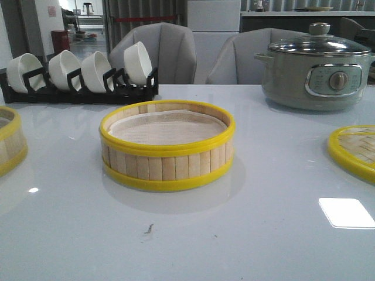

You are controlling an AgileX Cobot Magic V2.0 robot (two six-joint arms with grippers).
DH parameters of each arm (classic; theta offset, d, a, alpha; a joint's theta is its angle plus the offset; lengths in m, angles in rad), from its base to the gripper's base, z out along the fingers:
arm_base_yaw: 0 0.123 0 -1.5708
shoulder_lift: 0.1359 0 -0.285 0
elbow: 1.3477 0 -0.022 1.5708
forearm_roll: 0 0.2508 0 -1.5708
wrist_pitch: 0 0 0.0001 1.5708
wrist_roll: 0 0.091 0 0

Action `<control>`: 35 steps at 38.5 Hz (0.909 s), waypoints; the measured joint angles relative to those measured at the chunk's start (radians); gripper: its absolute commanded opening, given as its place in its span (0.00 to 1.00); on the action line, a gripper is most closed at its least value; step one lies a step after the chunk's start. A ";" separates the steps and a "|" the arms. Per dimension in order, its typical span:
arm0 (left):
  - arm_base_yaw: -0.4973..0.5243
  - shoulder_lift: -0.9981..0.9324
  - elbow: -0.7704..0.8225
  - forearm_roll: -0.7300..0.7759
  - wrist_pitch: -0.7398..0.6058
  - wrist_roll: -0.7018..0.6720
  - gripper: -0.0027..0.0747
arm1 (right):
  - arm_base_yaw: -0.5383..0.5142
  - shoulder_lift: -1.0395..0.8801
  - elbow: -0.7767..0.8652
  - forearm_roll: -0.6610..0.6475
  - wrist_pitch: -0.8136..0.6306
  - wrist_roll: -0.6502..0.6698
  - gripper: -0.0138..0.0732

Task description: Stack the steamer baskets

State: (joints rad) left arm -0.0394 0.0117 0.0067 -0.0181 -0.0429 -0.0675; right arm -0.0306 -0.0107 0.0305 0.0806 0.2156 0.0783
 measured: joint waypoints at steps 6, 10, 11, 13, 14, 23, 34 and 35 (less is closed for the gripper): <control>-0.047 0.024 -0.023 -0.019 0.050 0.000 0.16 | 0.000 0.000 0.000 0.000 0.000 0.000 0.24; -0.090 0.102 -0.156 -0.022 0.182 0.000 0.16 | 0.000 0.000 0.000 0.000 0.000 0.000 0.24; -0.096 0.125 -0.210 -0.019 0.227 0.000 0.16 | 0.000 0.000 0.000 0.000 0.000 0.000 0.24; -0.108 0.185 -0.319 -0.006 0.318 0.000 0.16 | 0.000 0.000 0.000 0.000 0.000 0.000 0.24; -0.113 0.236 -0.387 0.003 0.375 0.000 0.16 | 0.000 0.000 0.000 0.000 0.000 0.000 0.24; -0.117 0.613 -0.932 0.079 0.809 0.000 0.16 | 0.000 0.000 0.000 0.000 0.000 0.000 0.24; -0.117 0.810 -1.107 0.083 0.937 0.000 0.16 | 0.000 0.000 0.000 0.000 0.000 0.000 0.24; -0.117 0.812 -1.105 0.083 0.937 0.000 0.16 | 0.000 0.000 0.000 0.000 0.000 0.000 0.24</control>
State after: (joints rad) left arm -0.1569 0.8237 -1.0983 0.0652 0.8946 -0.0675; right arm -0.0306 -0.0107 0.0305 0.0806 0.2156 0.0783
